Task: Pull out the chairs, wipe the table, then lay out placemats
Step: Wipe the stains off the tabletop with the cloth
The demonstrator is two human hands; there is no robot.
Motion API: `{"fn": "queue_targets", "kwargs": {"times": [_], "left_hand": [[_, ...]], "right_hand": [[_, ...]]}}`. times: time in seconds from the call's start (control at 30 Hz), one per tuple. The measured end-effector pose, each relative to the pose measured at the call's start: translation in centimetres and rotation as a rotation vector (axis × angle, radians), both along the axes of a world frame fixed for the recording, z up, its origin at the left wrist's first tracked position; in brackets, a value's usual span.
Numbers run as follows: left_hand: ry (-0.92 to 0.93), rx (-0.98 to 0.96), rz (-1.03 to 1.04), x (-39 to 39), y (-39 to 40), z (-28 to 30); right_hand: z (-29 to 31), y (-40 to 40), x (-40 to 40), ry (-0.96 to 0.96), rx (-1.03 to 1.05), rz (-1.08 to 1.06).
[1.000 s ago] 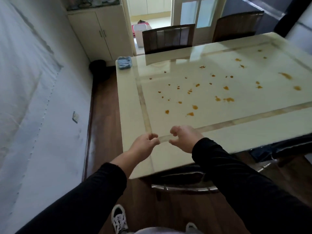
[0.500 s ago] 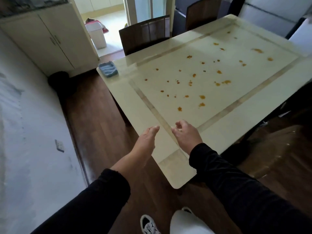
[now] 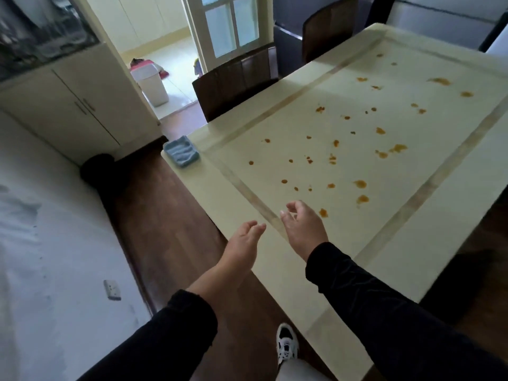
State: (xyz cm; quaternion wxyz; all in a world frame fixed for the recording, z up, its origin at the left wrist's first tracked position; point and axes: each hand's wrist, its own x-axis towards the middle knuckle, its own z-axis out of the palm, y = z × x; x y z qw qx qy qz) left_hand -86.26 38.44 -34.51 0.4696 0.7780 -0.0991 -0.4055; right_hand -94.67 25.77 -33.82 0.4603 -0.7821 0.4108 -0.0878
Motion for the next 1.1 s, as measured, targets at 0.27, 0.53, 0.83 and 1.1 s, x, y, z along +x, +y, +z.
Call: {"fn": "queue_targets", "kwargs": {"times": [0.27,0.53,0.83,1.1], "left_hand": [[-0.248,0.093,-0.040,7.6,-3.7,1.0],[-0.563,0.303,-0.063,19.7,-6.1,-0.9],[-0.776,0.559,-0.294,36.9,-6.9,-5.0],[-0.928,0.669,-0.633,41.8,-6.5,-8.0]], "right_hand": [[0.2,-1.3,6.8,0.021,-0.037,0.002],[-1.7,-0.8,12.2,0.073,-0.087,-0.089],[-4.0,3.2,24.4,0.124,-0.064,-0.315],[-4.6,4.8,28.2,0.173,-0.030,-0.355]]}}
